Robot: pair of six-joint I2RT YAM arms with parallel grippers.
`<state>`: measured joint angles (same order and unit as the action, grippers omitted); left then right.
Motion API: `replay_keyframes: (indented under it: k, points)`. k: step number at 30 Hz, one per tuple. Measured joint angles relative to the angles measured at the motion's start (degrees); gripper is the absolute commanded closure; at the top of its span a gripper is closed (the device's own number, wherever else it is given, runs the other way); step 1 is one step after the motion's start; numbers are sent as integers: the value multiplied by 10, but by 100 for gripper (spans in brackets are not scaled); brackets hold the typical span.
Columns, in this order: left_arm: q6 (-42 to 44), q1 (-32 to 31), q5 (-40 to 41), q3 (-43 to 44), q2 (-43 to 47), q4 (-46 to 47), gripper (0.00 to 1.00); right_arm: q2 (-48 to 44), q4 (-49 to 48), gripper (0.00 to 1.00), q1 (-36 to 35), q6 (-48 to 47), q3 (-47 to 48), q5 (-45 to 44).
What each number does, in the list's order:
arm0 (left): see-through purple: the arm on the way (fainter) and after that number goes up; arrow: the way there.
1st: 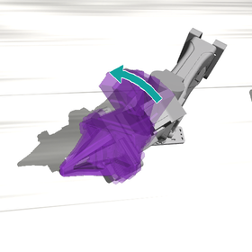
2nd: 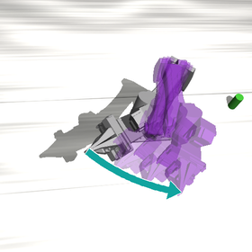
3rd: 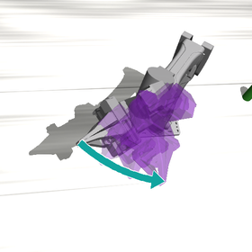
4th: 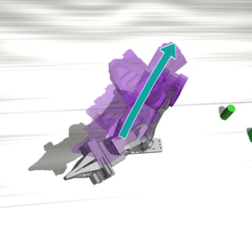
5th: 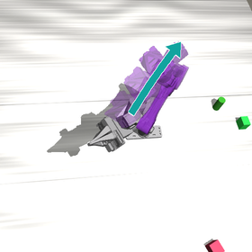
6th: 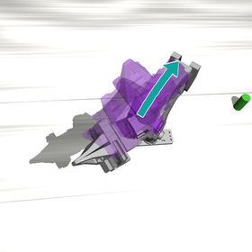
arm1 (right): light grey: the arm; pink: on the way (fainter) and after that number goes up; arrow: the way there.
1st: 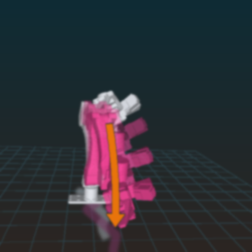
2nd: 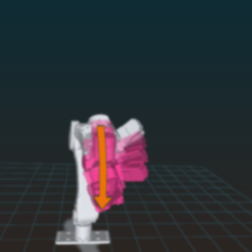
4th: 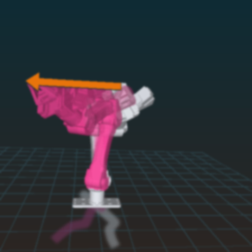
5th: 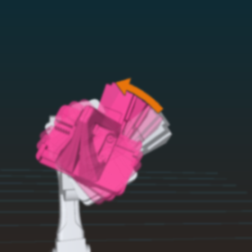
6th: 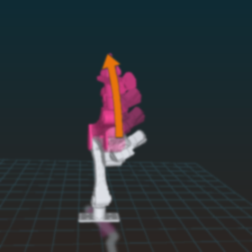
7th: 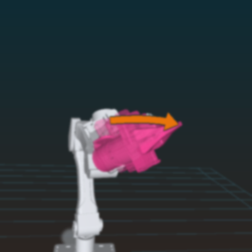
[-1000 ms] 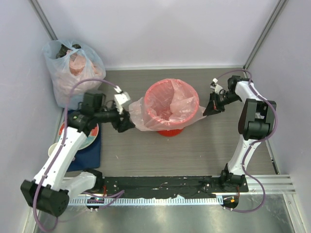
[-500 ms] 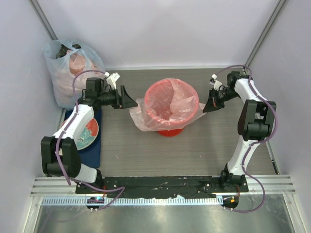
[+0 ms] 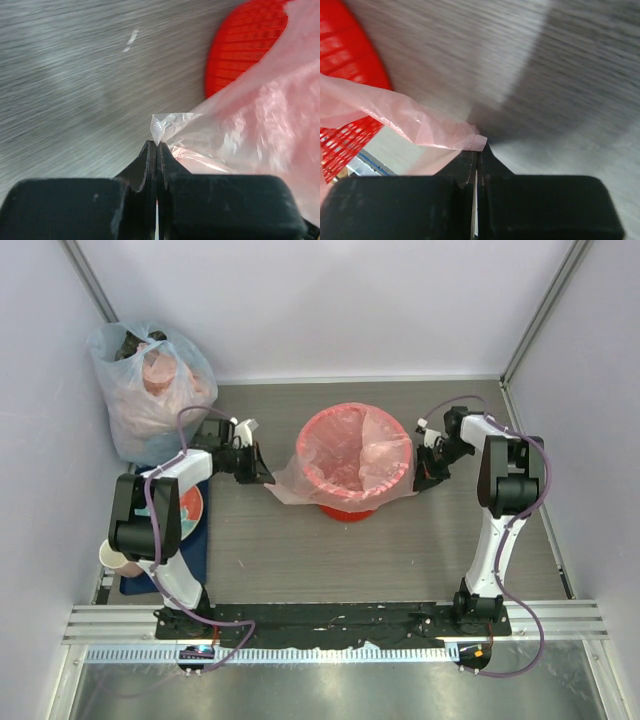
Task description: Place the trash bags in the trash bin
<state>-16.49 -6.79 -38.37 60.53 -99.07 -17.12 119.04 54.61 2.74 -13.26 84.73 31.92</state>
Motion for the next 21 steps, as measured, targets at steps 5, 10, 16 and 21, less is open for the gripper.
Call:
replay_keyframes:
  k: [5,10,16,21]
  points:
    - [19,0,75,1,-33,-21,100,17,-4,99,-2,12,-12,-4]
    - [33,-2,144,6,-45,-47,100,14,-9,99,-5,19,-17,-6]
    - [64,-2,180,12,-14,-63,61,-16,-25,68,-9,13,-47,-26]
    - [93,4,195,23,75,-89,25,-51,-12,30,5,0,-56,-47]
